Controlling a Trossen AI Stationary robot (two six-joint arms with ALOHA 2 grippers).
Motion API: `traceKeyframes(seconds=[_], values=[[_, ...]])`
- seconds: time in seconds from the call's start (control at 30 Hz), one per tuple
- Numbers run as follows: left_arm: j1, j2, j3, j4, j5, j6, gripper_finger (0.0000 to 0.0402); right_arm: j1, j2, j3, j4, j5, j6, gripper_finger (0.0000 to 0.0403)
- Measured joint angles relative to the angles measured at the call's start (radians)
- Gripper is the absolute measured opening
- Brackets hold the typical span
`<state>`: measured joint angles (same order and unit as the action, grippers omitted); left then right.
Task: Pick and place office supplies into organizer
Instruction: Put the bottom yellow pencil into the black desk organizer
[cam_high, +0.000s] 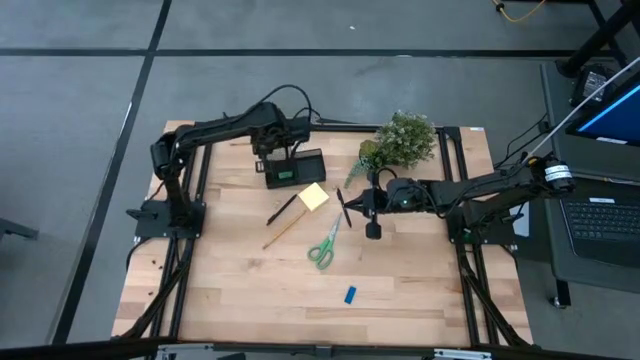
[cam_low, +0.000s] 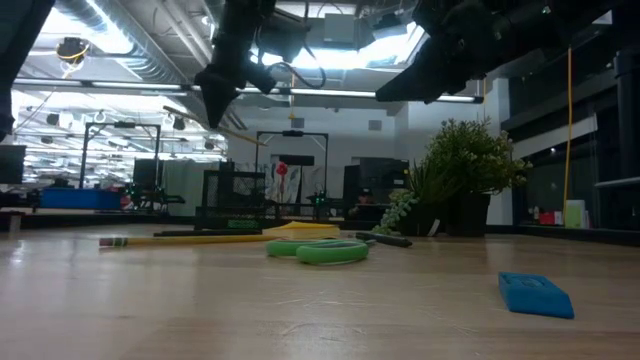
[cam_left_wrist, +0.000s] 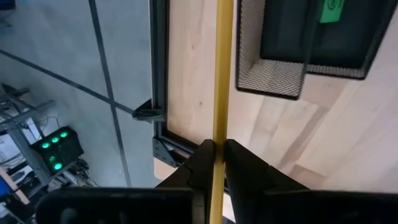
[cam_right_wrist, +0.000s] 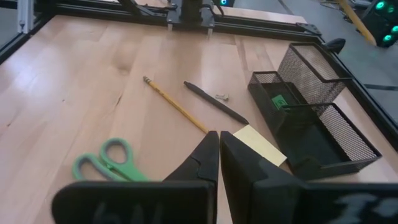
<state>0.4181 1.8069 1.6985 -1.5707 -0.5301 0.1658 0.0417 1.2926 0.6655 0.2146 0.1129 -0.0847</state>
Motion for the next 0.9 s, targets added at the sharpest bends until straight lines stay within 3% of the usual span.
traceKeyframes(seconds=[0.5,0.9], values=[[0.012,0.0,-0.003,0.0,0.0,0.0,0.0031,-0.013,0.0,0.0,-0.005,0.0,-0.002,0.0019],[-0.012,0.0,-0.151,-0.001,0.0,-0.015,0.0031,-0.013,0.0,0.0,-0.024,-0.001,0.001,0.0019]])
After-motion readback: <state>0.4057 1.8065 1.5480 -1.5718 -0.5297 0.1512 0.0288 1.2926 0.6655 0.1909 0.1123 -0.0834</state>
